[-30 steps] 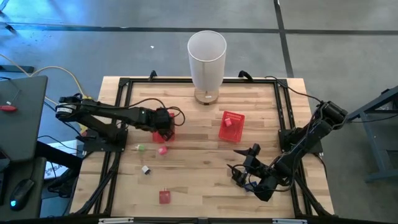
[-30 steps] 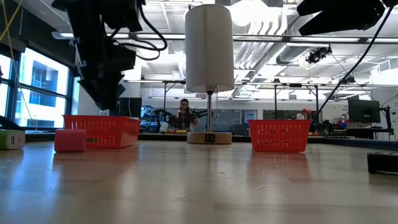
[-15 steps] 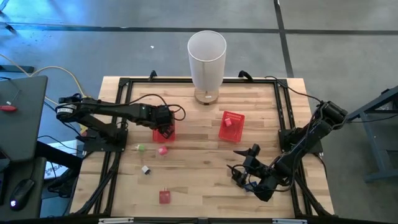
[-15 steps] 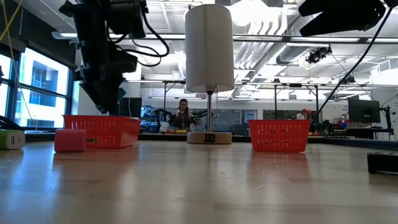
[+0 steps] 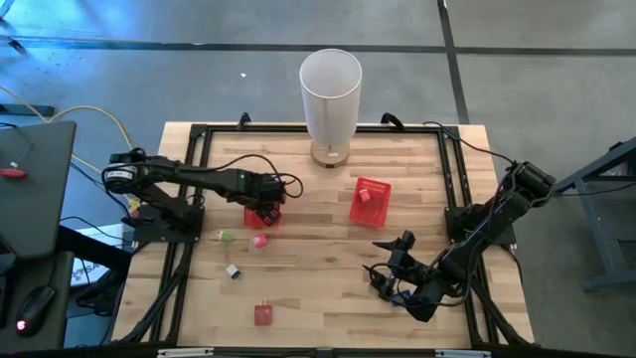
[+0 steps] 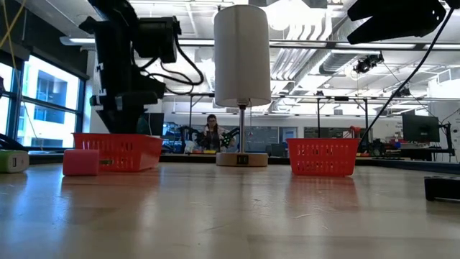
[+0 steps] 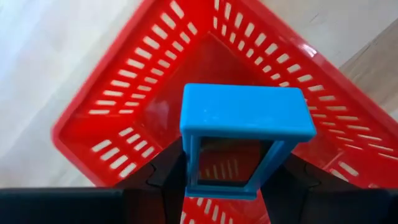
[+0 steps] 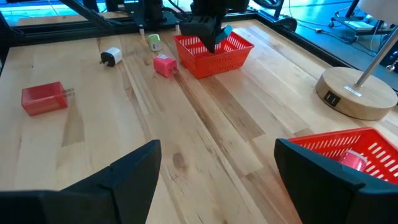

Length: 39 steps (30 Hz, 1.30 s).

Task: Pick & Place Office items
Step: Put the light blue digital timer into the left red bin

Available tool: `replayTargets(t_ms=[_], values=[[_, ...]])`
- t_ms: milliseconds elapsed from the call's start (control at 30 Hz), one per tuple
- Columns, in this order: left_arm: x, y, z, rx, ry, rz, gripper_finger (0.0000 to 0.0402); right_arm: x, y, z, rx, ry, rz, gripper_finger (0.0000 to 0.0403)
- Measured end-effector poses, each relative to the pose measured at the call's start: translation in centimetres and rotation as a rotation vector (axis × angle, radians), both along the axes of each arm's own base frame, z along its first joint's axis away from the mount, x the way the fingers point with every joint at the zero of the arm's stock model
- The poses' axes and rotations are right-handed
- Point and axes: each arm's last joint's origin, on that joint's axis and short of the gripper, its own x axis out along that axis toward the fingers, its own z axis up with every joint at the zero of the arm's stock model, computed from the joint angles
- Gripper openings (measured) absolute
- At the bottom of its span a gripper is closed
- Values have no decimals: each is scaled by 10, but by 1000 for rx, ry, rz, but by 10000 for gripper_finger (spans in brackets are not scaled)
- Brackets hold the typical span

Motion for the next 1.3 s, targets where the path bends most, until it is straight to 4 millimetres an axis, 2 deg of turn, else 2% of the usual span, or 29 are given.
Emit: replayTargets(t_ms=[367,1300], values=[[1,8,-6,-14,13,61,165,0,0,0,0,0,0,301],[1,8,-6,-7,24,26,168,0,0,0,1,3,3,301]])
